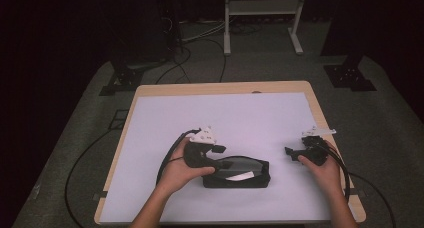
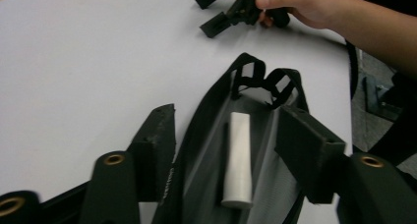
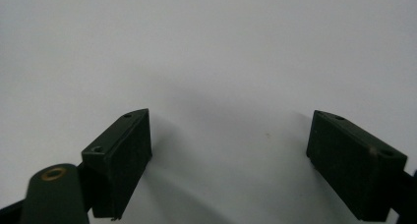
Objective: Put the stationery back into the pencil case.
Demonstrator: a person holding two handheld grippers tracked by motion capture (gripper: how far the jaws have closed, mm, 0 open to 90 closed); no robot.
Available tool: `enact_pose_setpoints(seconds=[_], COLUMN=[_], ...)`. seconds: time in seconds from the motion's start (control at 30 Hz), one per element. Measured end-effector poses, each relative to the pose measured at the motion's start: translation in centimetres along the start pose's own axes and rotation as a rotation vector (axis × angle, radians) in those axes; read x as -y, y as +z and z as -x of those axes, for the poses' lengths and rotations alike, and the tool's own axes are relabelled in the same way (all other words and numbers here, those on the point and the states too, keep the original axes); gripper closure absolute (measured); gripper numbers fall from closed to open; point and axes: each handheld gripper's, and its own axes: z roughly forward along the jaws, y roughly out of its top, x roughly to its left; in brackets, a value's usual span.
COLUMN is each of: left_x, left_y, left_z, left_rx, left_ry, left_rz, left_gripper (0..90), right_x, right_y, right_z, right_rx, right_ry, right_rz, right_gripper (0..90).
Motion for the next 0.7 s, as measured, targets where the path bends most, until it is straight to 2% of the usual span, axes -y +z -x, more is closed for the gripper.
enact_pose_setpoints(seconds=[0.23,0.4,0.7], left_x=[1.0,2.1,4.1], left_y=[-2.0,-3.1,-5.4], left_z=[-0.5,-1.0,-2.2], left_rx=[-0.072,-0.120,-0.239], left_ry=[-0.023,-0.043,-0.075], left_rz=[0.002,-0.015,-0.033], left_gripper=[28.8,24.6,18.6], right_x=[0.0,0.0,0.0], right_y=[0.0,0.0,0.0], right_z=[0.0,0.0,0.0], right_rx=[0.000,0.000,0.000], right_ry=[0.000,0.000,0.000], right_rz=[0.000,0.000,0.000], right_gripper=[16.0,16.0,16.0])
